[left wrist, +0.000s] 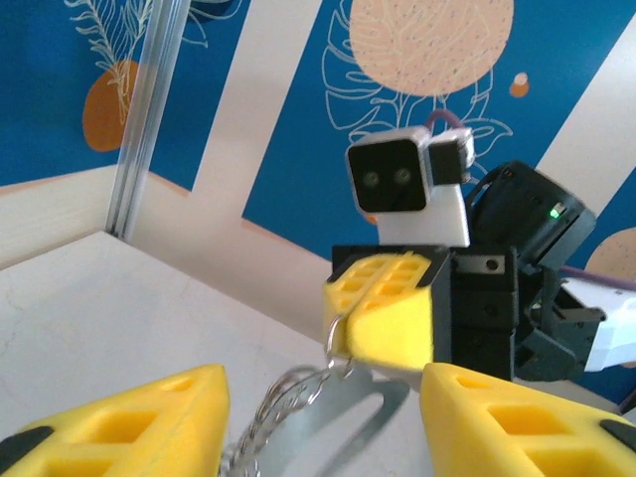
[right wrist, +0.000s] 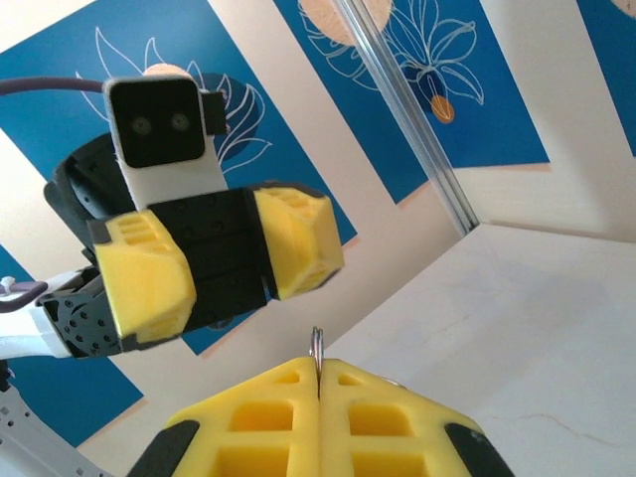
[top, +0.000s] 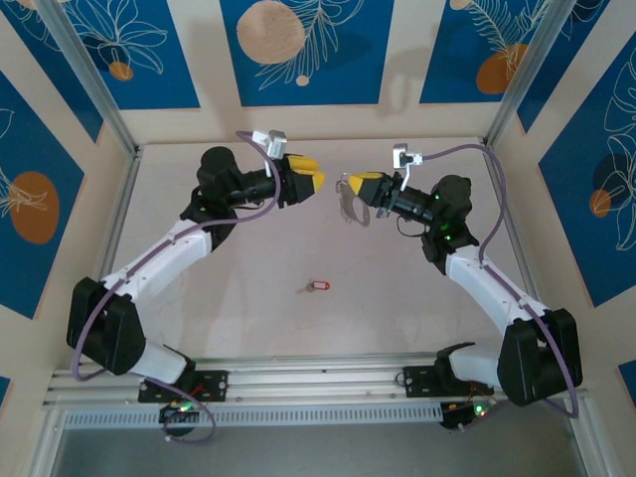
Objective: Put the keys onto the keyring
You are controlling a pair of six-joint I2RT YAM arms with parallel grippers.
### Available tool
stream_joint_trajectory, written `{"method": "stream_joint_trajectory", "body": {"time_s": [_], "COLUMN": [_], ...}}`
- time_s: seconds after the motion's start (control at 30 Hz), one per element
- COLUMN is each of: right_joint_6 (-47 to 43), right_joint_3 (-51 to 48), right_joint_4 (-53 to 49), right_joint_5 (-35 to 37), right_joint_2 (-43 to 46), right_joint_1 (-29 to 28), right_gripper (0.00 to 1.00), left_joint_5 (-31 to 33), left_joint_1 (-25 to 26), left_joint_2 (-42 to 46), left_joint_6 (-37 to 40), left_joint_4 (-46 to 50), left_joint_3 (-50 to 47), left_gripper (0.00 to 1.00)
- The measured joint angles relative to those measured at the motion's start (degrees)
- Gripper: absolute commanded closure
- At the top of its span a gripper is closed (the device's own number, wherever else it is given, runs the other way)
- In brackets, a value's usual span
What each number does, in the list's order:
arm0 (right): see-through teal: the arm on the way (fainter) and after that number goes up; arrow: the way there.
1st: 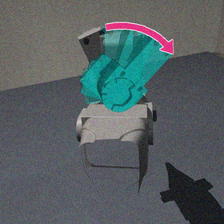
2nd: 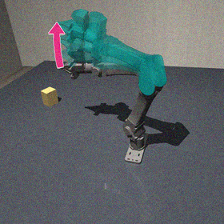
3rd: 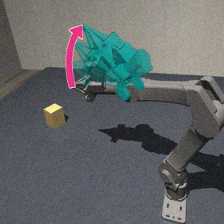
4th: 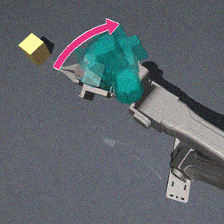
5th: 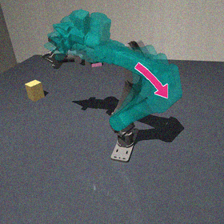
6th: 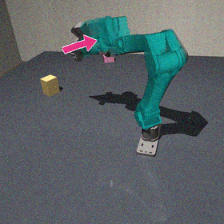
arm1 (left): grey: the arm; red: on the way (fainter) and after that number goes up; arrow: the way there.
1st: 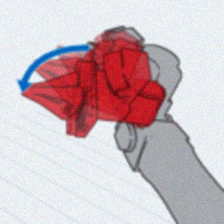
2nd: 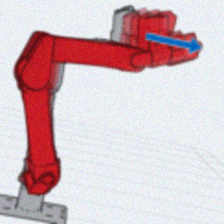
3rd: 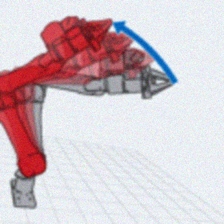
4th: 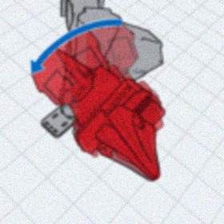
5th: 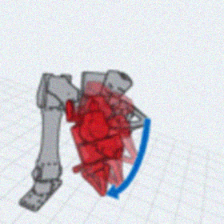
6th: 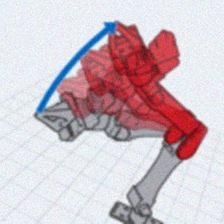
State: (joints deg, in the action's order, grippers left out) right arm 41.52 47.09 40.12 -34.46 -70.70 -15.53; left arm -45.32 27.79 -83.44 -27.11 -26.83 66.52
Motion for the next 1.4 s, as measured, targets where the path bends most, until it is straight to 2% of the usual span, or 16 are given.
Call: {"method": "stream_joint_trajectory", "body": {"time_s": [0.27, 0.7, 0.93, 1.13, 1.4], "right_joint_6": [0.04, 1.75, 1.75, 0.48, -5.05], "right_joint_3": [-0.68, -2.34, -2.34, -1.81, 4.15], "right_joint_4": [5.2, 11.37, 11.5, 6.86, -6.05], "right_joint_5": [-0.63, 5.79, 6.16, 4.35, -3.43], "right_joint_2": [1.05, 1.49, 1.49, 1.49, 1.53], "right_joint_1": [0.37, -3.17, -3.98, -3.98, -2.73], "right_gripper": [1.0, 1.0, 1.0, 1.0, 1.0], "left_joint_5": [-1.16, -0.87, -0.72, -1.6, -2.56], "left_joint_1": [0.0, 0.15, 0.24, 0.31, 0.42], "left_joint_2": [-1.62, -3.43, -3.43, -3.39, -0.07], "left_joint_6": [-2.67, -14.47, -16.96, -15.1, -1.97], "left_joint_4": [-2.14, -18.05, -21.11, -18.67, 0.02], "left_joint_3": [-1.05, -4.61, -4.81, -4.63, -1.18], "left_gripper": [0.39, 0.46, 0.48, 0.48, 0.48]}}
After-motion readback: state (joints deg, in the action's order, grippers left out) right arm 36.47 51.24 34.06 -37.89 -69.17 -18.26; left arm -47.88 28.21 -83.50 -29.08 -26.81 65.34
